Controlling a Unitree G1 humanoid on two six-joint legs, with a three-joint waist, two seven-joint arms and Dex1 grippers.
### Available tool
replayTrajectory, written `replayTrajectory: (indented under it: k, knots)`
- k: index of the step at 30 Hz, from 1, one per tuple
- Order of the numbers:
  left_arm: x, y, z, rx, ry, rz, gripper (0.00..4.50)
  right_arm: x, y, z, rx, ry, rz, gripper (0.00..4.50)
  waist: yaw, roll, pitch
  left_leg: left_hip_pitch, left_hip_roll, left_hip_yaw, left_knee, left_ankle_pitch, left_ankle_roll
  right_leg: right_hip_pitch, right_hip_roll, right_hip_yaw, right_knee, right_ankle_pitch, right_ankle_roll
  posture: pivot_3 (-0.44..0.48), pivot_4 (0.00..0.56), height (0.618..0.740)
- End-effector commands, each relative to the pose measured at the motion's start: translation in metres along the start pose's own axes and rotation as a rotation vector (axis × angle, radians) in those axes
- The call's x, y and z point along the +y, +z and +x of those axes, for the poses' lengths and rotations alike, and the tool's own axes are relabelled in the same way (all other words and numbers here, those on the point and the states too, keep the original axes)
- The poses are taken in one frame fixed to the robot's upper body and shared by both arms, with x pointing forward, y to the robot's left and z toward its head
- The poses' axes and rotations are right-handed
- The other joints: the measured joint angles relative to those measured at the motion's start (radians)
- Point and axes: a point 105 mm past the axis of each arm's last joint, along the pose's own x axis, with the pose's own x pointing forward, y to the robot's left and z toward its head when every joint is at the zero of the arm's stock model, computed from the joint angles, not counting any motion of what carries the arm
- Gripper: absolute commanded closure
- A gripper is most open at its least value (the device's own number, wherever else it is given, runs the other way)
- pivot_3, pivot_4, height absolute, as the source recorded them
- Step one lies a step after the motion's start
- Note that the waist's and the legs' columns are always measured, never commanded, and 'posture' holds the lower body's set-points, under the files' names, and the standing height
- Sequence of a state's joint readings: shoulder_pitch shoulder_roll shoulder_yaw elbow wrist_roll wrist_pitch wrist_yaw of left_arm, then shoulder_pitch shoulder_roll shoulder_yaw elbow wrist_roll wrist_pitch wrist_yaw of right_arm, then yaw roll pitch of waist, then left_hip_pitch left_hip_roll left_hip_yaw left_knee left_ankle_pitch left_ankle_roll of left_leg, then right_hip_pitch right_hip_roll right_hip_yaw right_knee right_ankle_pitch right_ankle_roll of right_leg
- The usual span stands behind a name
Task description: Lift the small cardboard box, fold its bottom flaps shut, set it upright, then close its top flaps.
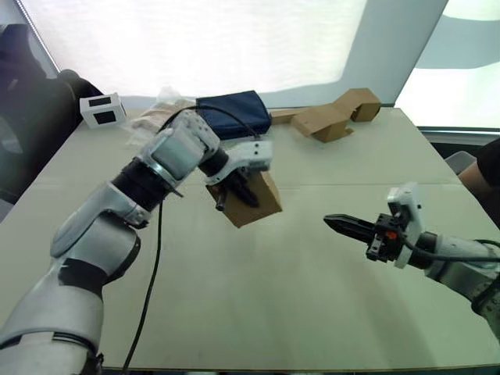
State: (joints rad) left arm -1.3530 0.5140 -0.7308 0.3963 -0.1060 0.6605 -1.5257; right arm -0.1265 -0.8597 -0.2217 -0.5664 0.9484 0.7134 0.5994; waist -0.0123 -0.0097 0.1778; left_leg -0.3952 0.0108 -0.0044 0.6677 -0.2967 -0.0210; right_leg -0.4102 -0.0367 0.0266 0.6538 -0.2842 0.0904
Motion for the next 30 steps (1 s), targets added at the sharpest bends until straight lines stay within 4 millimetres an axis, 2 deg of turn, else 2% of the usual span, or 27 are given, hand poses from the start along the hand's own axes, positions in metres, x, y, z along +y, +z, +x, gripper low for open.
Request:
replayTrajectory:
  k: [1,3,7,8,11,14,20,23,24,27,30]
  knots:
    - [-0.002,0.005,0.010,0.101,-0.026,0.109,4.50,0.023,-0.004,0.014,0.051,0.025,-0.116,4.45,0.001,0.000,0.000,0.000,0.000,0.000,0.000,0.000,0.000,0.000,0.000,0.000,0.000,0.000,0.000,0.000,0.150,0.740]
    - [-0.003,-0.001,0.018,0.138,-0.039,0.133,4.50,0.022,-0.024,0.015,0.136,-0.005,-0.154,4.45,0.004,0.000,0.000,-0.002,0.000,-0.001,0.000,0.000,0.000,0.000,0.000,-0.001,-0.001,0.000,0.000,0.000,0.150,0.740]
    - [-0.007,-0.001,0.026,0.156,-0.068,0.162,4.50,0.024,-0.052,0.012,0.186,-0.046,-0.098,4.45,0.002,0.000,0.000,-0.005,0.000,-0.001,0.001,0.000,0.001,-0.002,0.000,-0.001,-0.002,0.000,0.000,0.000,0.150,0.740]
    - [-0.007,0.001,0.027,0.149,-0.071,0.162,3.97,0.024,-0.059,0.010,0.203,-0.058,-0.093,4.50,0.002,0.000,0.000,-0.007,0.000,-0.001,0.002,0.000,0.001,-0.005,0.000,-0.001,-0.001,0.000,0.000,0.000,0.150,0.740]
    - [-0.006,0.007,0.026,0.132,-0.064,0.148,2.99,0.023,-0.070,0.007,0.225,-0.075,-0.077,4.50,0.004,0.000,0.000,-0.013,0.001,-0.002,0.012,-0.003,0.006,-0.008,0.001,-0.001,0.003,0.000,0.000,0.000,0.150,0.740]
    - [-0.008,0.015,0.013,0.105,-0.079,0.106,1.95,0.023,-0.075,0.008,0.232,-0.071,-0.065,4.50,-0.002,0.000,0.000,-0.013,0.002,-0.002,0.016,-0.004,0.007,-0.008,0.001,-0.001,0.006,0.000,0.000,0.000,0.150,0.740]
    - [-0.015,0.033,-0.030,-0.033,-0.058,0.005,1.95,0.015,-0.079,0.010,0.243,-0.040,-0.058,4.50,-0.002,0.000,0.000,-0.013,0.004,-0.002,0.016,-0.004,0.007,-0.011,0.006,0.002,0.010,0.000,0.000,0.000,0.150,0.740]
    - [-0.024,0.033,-0.049,-0.121,-0.077,-0.051,1.95,0.012,-0.079,0.013,0.229,-0.023,-0.052,4.50,-0.003,0.000,0.000,-0.013,0.004,-0.002,0.016,-0.004,0.007,-0.012,0.006,0.002,0.011,0.000,-0.001,0.000,0.150,0.740]
    - [-0.024,0.032,-0.055,-0.173,-0.070,-0.069,1.95,0.011,-0.078,0.016,0.222,-0.020,-0.053,4.50,-0.004,0.000,0.000,-0.013,0.004,-0.002,0.016,-0.004,0.007,-0.012,0.006,0.002,0.012,0.000,-0.001,0.000,0.150,0.740]
    - [-0.006,0.025,-0.068,-0.341,0.055,-0.182,1.95,0.006,-0.077,0.023,0.198,-0.022,-0.055,4.50,-0.002,0.001,0.000,-0.012,0.005,-0.001,0.017,-0.004,0.006,-0.012,0.006,0.002,0.013,0.000,-0.001,0.000,0.150,0.740]
    - [0.012,0.001,-0.079,-0.457,0.244,-0.268,2.76,-0.001,-0.076,0.026,0.180,-0.049,-0.057,4.50,-0.002,0.001,-0.001,-0.012,0.005,-0.001,0.018,-0.004,0.006,-0.012,0.006,0.002,0.013,0.000,-0.001,0.000,0.150,0.740]
